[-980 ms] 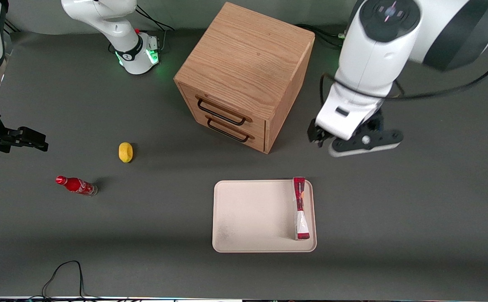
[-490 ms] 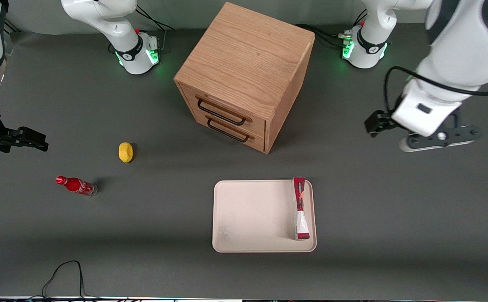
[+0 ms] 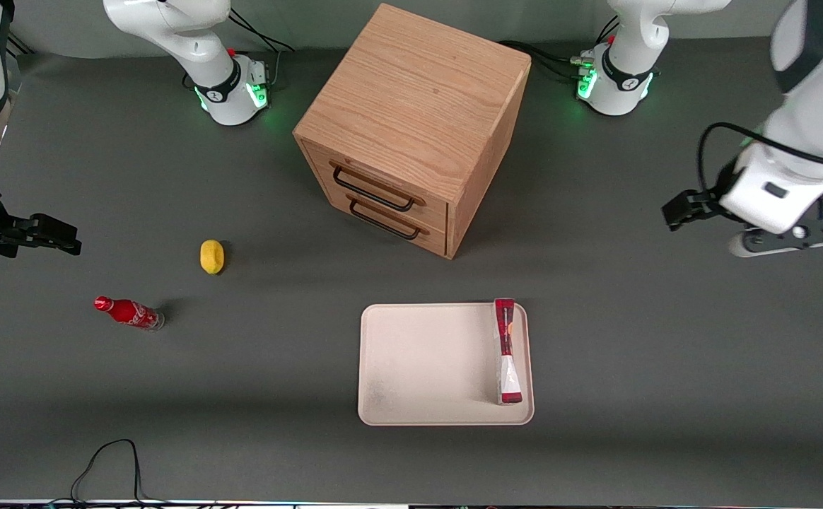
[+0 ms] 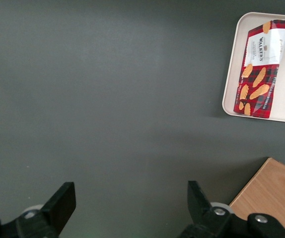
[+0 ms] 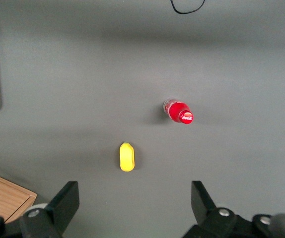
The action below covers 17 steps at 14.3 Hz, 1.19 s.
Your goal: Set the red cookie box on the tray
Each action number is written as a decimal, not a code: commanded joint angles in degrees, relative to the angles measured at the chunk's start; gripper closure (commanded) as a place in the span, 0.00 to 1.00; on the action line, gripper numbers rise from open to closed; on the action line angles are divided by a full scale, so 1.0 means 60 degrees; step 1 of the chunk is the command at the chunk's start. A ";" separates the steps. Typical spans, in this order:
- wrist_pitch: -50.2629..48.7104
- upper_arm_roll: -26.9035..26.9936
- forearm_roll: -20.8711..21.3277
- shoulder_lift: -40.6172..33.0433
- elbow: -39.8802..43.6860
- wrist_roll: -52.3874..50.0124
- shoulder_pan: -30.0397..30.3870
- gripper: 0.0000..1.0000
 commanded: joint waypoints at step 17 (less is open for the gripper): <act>0.0553 0.1686 -0.0688 -0.0581 -0.0304 0.2575 -0.0212 0.00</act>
